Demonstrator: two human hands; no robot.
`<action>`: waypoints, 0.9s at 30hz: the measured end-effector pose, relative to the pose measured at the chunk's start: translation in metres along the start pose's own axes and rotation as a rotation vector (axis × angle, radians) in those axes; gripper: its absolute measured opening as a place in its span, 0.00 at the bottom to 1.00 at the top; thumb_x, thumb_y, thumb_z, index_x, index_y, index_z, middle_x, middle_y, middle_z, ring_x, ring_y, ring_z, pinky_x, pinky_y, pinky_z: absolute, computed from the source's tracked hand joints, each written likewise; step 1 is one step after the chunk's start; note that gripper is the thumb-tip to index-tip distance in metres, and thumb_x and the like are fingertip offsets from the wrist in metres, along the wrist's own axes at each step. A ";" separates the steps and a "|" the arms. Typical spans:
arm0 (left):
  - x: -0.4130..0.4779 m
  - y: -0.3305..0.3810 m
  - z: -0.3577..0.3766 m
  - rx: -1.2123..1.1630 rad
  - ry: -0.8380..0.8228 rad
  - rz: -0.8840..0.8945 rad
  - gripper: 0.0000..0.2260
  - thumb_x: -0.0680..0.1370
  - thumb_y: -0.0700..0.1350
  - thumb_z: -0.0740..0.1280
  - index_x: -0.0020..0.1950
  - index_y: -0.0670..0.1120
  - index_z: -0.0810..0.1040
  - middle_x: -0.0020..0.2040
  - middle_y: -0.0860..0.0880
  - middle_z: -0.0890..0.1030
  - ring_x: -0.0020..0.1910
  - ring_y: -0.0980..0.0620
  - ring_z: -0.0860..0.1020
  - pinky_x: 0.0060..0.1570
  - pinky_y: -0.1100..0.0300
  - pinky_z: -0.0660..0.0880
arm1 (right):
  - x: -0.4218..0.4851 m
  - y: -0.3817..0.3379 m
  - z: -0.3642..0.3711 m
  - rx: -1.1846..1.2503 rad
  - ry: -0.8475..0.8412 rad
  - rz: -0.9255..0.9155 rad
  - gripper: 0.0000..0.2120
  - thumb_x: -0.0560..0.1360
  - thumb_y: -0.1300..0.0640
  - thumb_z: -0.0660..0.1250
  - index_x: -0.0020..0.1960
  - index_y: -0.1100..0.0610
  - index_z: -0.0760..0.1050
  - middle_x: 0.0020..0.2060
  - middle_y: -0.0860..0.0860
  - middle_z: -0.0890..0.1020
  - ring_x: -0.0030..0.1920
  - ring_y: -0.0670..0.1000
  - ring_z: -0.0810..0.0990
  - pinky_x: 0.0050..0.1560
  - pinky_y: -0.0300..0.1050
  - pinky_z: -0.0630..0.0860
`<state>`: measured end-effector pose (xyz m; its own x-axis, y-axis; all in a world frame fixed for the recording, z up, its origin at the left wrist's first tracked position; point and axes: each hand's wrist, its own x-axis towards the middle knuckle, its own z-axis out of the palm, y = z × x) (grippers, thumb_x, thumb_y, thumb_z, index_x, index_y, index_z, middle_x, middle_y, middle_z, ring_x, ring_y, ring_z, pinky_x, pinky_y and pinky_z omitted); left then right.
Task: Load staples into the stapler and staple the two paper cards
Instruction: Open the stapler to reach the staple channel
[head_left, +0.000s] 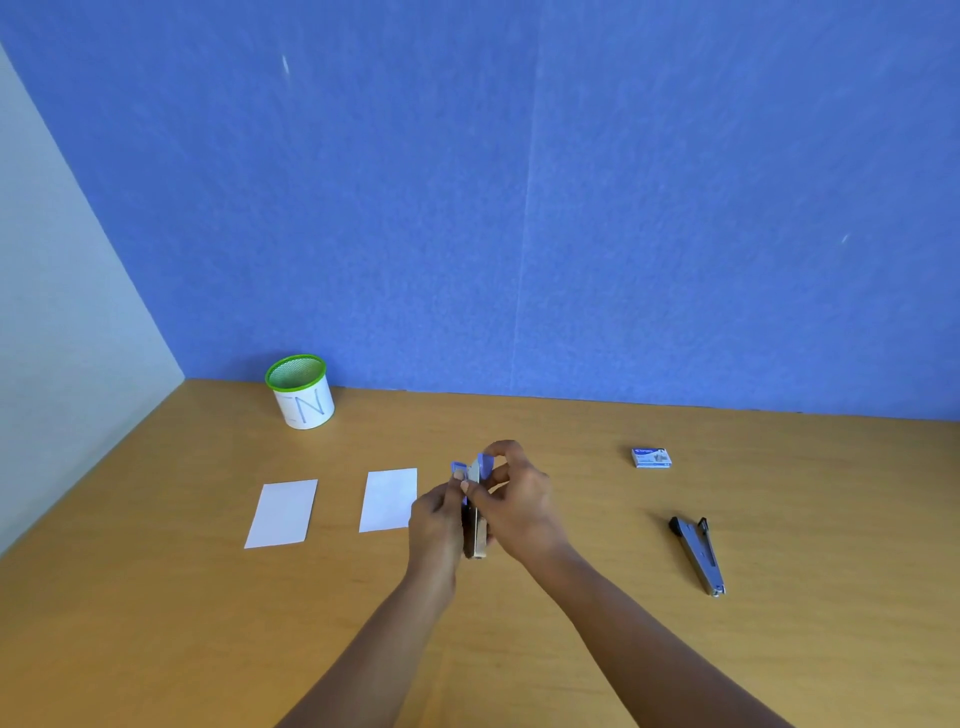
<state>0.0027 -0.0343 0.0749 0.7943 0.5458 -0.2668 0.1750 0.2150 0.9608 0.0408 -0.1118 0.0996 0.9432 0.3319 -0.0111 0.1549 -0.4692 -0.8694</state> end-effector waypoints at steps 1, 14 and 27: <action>0.000 -0.001 0.000 -0.015 -0.001 -0.013 0.17 0.82 0.47 0.57 0.40 0.41 0.78 0.24 0.50 0.76 0.19 0.55 0.74 0.20 0.68 0.69 | -0.001 -0.002 0.000 -0.016 0.000 -0.010 0.15 0.73 0.55 0.68 0.57 0.54 0.69 0.33 0.43 0.74 0.41 0.55 0.81 0.42 0.54 0.80; 0.003 0.002 0.004 0.030 -0.032 -0.006 0.19 0.83 0.50 0.51 0.39 0.44 0.75 0.30 0.48 0.71 0.27 0.51 0.67 0.19 0.65 0.62 | -0.002 -0.017 0.001 -0.200 0.010 -0.091 0.09 0.76 0.54 0.63 0.46 0.55 0.63 0.40 0.51 0.75 0.33 0.48 0.71 0.18 0.31 0.63; 0.005 0.002 0.007 0.030 -0.019 -0.030 0.20 0.83 0.50 0.51 0.37 0.43 0.72 0.28 0.47 0.69 0.24 0.52 0.66 0.18 0.67 0.61 | -0.001 -0.019 0.003 -0.229 -0.009 -0.081 0.09 0.78 0.53 0.61 0.47 0.55 0.62 0.41 0.51 0.73 0.40 0.52 0.73 0.31 0.39 0.65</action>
<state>0.0110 -0.0371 0.0765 0.7995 0.5235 -0.2947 0.2164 0.2067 0.9542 0.0361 -0.1010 0.1152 0.9225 0.3828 0.0488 0.2933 -0.6135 -0.7332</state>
